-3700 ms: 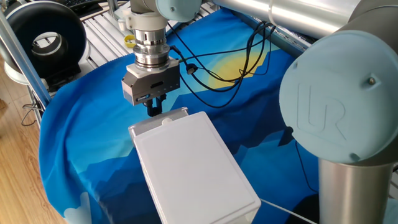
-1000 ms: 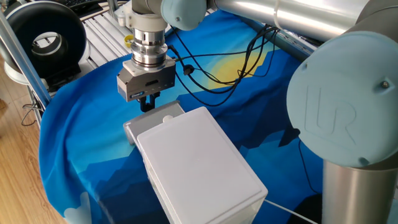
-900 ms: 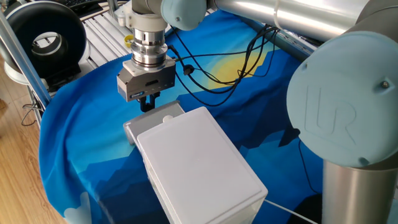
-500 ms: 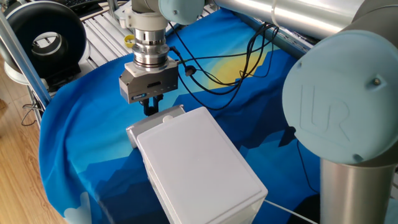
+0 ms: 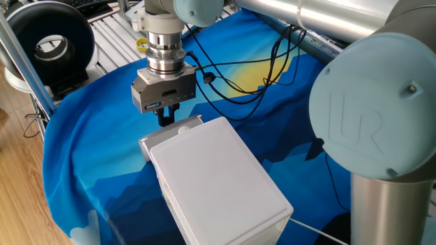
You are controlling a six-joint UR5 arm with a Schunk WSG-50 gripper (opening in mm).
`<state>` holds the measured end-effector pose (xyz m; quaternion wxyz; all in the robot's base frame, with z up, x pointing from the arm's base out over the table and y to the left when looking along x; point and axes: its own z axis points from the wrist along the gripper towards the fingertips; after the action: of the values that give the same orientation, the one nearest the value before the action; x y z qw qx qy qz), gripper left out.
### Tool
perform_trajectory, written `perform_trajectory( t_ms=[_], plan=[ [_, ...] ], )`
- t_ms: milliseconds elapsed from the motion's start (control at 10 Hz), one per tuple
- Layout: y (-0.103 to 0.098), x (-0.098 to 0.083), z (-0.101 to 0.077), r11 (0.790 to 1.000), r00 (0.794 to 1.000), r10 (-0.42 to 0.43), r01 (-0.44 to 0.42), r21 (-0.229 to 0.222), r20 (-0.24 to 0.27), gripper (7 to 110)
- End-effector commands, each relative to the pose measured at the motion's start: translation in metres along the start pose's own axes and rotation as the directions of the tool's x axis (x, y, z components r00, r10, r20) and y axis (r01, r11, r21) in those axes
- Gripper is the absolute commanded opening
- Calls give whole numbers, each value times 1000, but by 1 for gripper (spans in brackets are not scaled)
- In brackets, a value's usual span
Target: Grasp the handle and open the drawer
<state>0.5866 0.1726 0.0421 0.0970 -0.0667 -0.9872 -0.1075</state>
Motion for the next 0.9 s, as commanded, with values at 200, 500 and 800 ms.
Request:
perform_trajectory(
  t_ms=[200,500,800],
  plan=[
    [3,-15,-1,1000,998,15,-14,-13,58,110],
    [5,-17,-1,1000,997,16,-15,-17,70,110],
    [6,-18,-1,1000,997,8,-7,-20,72,110]
  ],
)
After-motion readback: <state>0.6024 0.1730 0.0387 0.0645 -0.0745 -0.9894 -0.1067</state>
